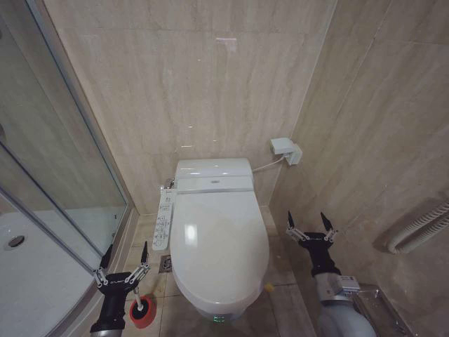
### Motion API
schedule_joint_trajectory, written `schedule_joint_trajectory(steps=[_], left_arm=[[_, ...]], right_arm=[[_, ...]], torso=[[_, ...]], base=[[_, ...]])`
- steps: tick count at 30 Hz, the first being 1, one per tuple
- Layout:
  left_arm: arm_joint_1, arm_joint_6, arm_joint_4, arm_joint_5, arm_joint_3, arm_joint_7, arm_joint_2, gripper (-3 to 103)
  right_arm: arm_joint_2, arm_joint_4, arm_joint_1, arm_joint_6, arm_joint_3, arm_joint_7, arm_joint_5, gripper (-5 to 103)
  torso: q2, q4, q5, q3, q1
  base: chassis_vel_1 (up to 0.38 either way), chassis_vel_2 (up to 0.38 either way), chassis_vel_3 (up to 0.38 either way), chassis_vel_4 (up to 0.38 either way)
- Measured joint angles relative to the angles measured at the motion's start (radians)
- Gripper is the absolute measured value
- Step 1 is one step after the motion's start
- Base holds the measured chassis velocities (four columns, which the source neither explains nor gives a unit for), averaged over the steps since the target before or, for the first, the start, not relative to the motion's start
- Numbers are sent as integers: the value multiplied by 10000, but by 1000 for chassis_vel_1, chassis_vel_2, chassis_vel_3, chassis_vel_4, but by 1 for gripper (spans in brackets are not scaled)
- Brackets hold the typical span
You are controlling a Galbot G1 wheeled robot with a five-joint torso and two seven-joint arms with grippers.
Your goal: Open the toilet lid, clean the toilet bowl with a toilet brush, close the toilet lid, and flush.
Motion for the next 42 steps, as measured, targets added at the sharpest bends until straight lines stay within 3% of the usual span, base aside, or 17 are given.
schedule_joint_trajectory(steps=[42], left_arm=[[0, 0, 0, 0, 0, 0, 0, 97]], right_arm=[[0, 7, -1, 0, 2, 12, 0, 100]], torso=[[0, 0, 0, 0, 0]], base=[[0, 0, 0, 0]])
